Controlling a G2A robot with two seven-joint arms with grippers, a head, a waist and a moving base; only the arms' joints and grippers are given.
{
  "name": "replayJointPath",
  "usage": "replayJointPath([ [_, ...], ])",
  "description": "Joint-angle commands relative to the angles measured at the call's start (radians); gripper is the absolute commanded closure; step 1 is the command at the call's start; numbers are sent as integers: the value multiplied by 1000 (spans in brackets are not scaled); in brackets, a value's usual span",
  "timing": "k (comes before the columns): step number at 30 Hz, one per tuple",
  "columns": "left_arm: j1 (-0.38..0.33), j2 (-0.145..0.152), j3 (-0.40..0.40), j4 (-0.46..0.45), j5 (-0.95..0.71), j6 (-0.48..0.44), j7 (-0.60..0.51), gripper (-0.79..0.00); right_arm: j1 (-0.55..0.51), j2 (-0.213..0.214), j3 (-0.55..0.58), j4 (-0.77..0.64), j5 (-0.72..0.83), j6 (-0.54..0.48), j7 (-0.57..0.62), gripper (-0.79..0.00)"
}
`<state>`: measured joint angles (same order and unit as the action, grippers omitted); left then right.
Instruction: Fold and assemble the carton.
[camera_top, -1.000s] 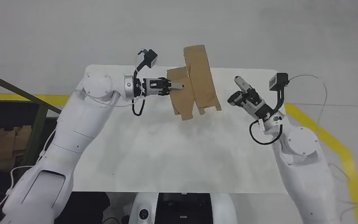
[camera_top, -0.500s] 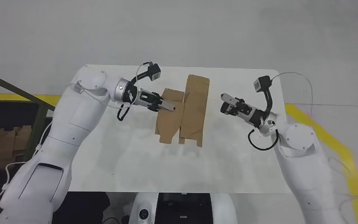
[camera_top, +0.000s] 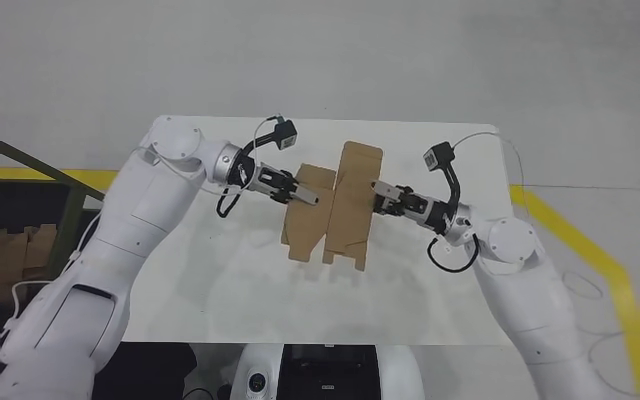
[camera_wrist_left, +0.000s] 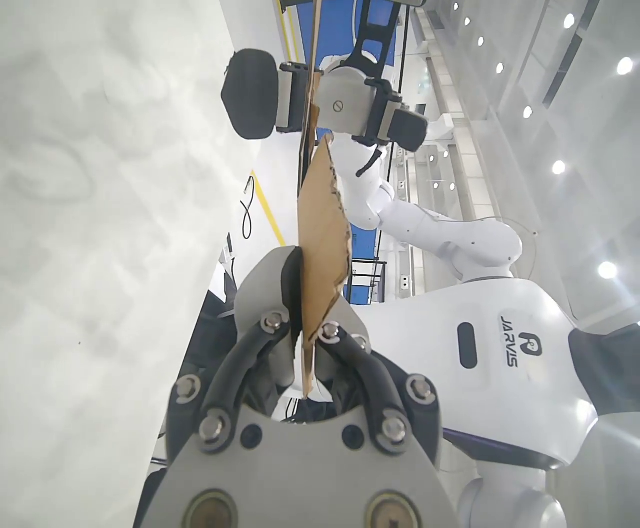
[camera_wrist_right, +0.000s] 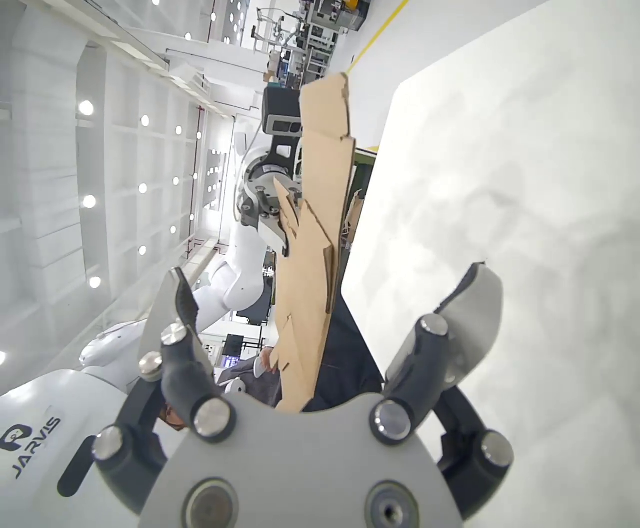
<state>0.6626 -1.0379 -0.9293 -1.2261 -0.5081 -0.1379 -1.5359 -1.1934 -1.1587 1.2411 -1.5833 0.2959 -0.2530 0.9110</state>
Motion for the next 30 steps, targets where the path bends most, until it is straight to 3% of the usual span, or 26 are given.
replayJointPath([
  [1,-4,0,7,3,-6,-3,0,0,2,-1,-7,6,4,-5,4,-480],
  [2,-6,1,10,4,-8,-4,0,0,3,-1,-11,9,4,-7,6,-385],
  [10,-19,3,33,12,-22,-11,0,0,20,-2,-31,27,1,-11,14,-265],
  [15,-25,6,39,19,-26,-16,0,0,25,-1,-34,33,1,-6,13,-89],
  [16,-26,6,40,20,-26,-18,0,0,26,-1,-35,33,3,-4,12,-15],
  [20,-29,6,39,22,-34,-23,0,0,28,-1,-36,37,9,2,5,0],
  [21,-30,5,35,27,-38,-25,11,-37,29,-1,-37,37,12,3,4,0],
  [22,-29,5,30,30,-43,-27,27,-360,29,-1,-37,39,16,4,2,0],
  [23,-26,4,27,31,-56,-28,36,-785,30,-1,-36,39,18,6,2,0],
  [30,-2,7,-42,59,-153,-27,140,-785,21,-2,-22,32,63,40,-62,0],
])
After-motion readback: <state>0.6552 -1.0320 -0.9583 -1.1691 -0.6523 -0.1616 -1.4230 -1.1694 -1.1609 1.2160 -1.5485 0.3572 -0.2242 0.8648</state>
